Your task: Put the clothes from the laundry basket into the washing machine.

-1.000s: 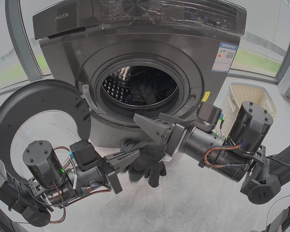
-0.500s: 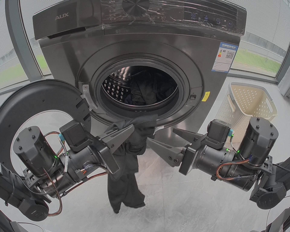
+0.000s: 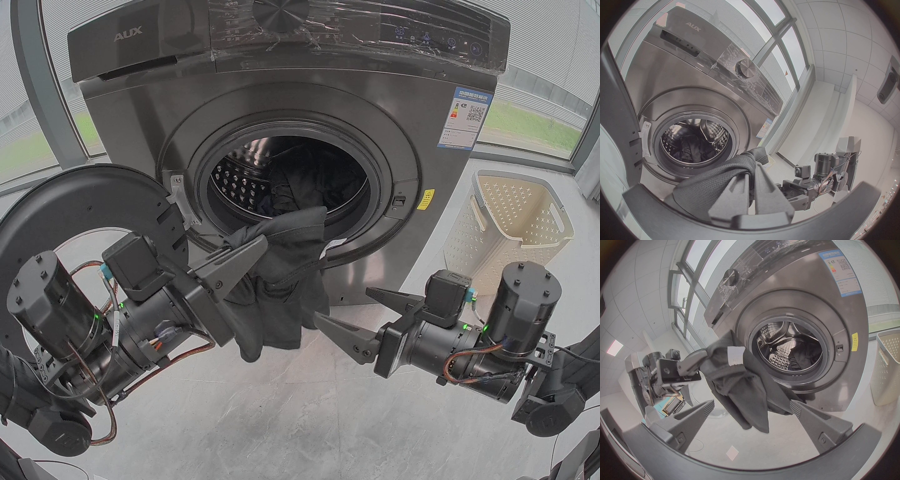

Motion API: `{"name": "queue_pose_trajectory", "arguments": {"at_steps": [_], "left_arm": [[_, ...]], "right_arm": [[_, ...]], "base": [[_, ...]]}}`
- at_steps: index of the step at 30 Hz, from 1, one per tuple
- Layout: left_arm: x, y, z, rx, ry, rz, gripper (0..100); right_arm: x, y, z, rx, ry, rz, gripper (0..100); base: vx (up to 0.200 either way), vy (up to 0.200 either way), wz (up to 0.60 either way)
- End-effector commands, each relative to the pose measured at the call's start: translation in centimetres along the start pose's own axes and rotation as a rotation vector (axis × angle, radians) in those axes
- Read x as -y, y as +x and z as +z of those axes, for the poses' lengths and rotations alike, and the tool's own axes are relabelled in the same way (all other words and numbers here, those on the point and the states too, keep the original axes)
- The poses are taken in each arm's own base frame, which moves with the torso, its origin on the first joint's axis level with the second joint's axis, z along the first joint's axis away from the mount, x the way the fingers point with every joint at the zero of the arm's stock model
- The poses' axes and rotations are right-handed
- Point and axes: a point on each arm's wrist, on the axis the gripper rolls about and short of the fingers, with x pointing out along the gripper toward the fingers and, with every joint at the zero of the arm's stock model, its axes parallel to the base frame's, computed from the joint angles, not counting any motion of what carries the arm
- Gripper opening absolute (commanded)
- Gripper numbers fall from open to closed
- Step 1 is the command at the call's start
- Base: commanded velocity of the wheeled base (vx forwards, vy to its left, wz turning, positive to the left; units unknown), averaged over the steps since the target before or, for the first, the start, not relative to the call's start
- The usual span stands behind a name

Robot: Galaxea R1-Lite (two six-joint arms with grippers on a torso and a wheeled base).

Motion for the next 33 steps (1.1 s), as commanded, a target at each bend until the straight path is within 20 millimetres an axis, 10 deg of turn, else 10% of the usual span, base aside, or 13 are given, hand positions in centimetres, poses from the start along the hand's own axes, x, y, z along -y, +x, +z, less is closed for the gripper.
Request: {"name": "queue_pose_trajectory", "arguments": {"at_steps": [1,33], "left_arm": [[0.3,0.1,0.4,0.015,0.001,-0.016,0],[0.5,0.0,0.8,0.038,-0.003,-0.023,0]], "right_arm": [[0.6,1.3,-1.0,-0.025,-0.009,-0.019,100],[-1.6,8.7,-3.3,0.052,0.022,0.083,100]], "base": [[0.0,0.0,0.0],[0.0,0.0,0.0]]}}
